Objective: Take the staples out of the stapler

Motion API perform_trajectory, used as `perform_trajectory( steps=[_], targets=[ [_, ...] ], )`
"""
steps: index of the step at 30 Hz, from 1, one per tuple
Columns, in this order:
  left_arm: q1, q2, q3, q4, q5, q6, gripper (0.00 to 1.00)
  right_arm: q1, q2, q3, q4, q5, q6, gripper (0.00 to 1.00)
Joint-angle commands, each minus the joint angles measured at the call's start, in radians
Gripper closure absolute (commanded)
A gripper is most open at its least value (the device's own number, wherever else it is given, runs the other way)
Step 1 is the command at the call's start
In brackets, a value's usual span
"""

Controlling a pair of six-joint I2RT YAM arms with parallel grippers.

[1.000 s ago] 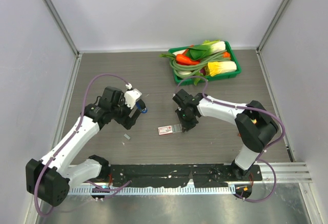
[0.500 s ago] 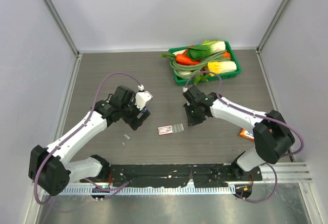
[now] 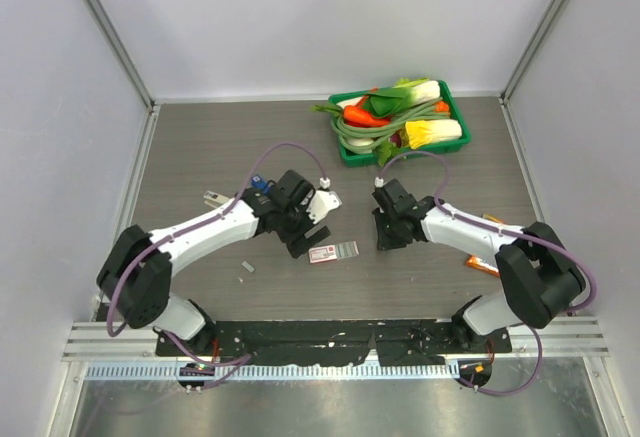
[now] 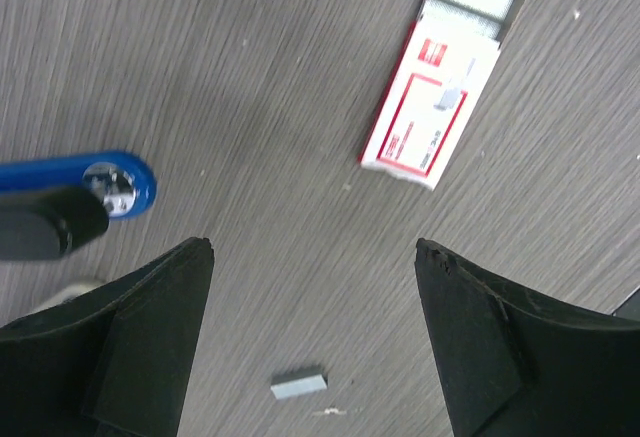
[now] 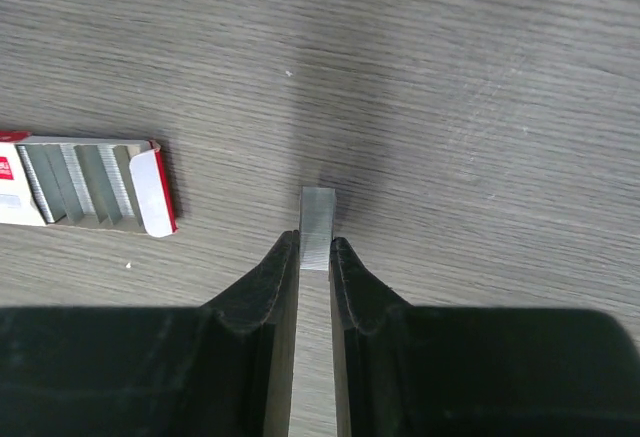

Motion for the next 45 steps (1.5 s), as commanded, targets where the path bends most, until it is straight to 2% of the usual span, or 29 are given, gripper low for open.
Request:
perform_trajectory(
  steps=[1, 6, 9, 10, 13, 21, 24, 29, 30, 34, 36, 39, 40, 43, 45],
  targets=[
    [-0.041, 0.086, 0.079, 0.072, 0.037, -0.004, 0.14, -0.006, -0.027, -0.027, 0.108, 0.023, 0.040, 0.99],
    [-0.095, 0.163, 0.114, 0.097, 0.050, -0.019, 0.13, -0.004, -0.021, -0.053, 0.134, 0.054, 0.049, 0.99],
    [-0.121, 0.193, 0.133, 0.097, 0.060, -0.027, 0.13, -0.004, -0.016, -0.064, 0.146, 0.067, 0.055, 0.83],
    [-0.125, 0.200, 0.134, 0.097, 0.061, -0.027, 0.13, -0.004, -0.030, -0.064, 0.143, 0.078, 0.055, 0.73],
    [-0.141, 0.218, 0.136, 0.105, 0.061, -0.027, 0.12, -0.007, -0.094, -0.055, 0.131, 0.120, 0.060, 0.65],
    [-0.101, 0.157, 0.163, 0.034, 0.008, 0.004, 0.12, -0.006, -0.199, -0.036, 0.145, 0.120, 0.065, 0.65],
    [-0.014, 0.077, 0.179, -0.041, 0.050, 0.007, 0.11, -0.006, -0.248, -0.039, 0.182, 0.089, 0.066, 0.65],
    [0.256, -0.088, 0.119, -0.110, 0.127, 0.001, 0.10, 0.071, -0.246, -0.019, 0.266, 0.061, 0.031, 0.61],
    [0.293, -0.116, 0.107, -0.113, 0.127, 0.004, 0.10, 0.150, -0.211, -0.006, 0.272, 0.081, 0.019, 0.58],
    [0.500, -0.266, 0.047, -0.130, 0.152, -0.004, 0.09, 0.323, -0.040, 0.145, 0.289, 0.133, -0.037, 0.54],
    [0.568, -0.323, 0.018, -0.128, 0.159, -0.033, 0.09, 0.373, 0.032, 0.195, 0.324, 0.133, -0.067, 0.52],
    [0.707, -0.346, -0.008, -0.133, 0.181, -0.076, 0.09, 0.476, 0.180, 0.325, 0.329, 0.149, -0.131, 0.49],
    [0.790, -0.345, -0.011, -0.135, 0.198, -0.082, 0.09, 0.493, 0.218, 0.400, 0.321, 0.155, -0.144, 0.48],
    [0.902, -0.331, -0.013, -0.144, 0.235, -0.108, 0.10, 0.549, 0.370, 0.539, 0.295, 0.149, -0.193, 0.48],
    [0.934, -0.319, -0.010, -0.153, 0.241, -0.107, 0.10, 0.585, 0.457, 0.629, 0.272, 0.152, -0.215, 0.47]
  ],
)
